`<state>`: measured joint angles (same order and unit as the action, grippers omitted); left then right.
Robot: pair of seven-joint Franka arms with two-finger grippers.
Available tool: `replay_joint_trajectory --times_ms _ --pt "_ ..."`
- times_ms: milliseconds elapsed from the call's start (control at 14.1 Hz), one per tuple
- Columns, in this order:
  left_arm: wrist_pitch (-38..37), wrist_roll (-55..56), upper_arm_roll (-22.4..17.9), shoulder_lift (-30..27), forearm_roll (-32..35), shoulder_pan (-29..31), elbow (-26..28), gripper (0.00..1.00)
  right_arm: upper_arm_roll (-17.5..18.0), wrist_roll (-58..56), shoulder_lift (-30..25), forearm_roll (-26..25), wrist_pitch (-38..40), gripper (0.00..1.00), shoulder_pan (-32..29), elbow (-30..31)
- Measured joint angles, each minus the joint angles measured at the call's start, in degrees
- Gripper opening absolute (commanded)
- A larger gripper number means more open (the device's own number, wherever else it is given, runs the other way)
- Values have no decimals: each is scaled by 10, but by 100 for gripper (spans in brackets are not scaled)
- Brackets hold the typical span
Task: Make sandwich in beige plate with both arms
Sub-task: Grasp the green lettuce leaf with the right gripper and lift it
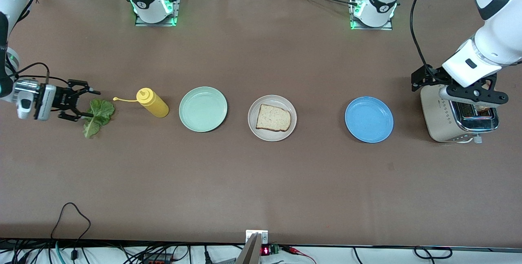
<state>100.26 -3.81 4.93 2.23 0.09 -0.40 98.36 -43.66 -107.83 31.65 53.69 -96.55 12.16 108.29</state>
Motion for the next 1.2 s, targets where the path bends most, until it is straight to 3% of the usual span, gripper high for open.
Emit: replay_joint_trajectory --times_ms 142,283,637,920,1203 --pt "-1 0 0 0 0 0 0 100 -72 77 1 -16 -47 100 81 1" --pt "-1 0 0 0 0 0 0 100 -97 166 4 -46 -94 100 128 4" --pt "-1 0 0 0 0 0 0 100 -101 409 33 -81 -168 100 162 16" --pt "-1 0 0 0 1 0 0 100 -92 459 72 -81 -343 100 197 63" --pt "-1 0 0 0 1 0 0 100 -78 485 98 -69 -409 99 208 73"
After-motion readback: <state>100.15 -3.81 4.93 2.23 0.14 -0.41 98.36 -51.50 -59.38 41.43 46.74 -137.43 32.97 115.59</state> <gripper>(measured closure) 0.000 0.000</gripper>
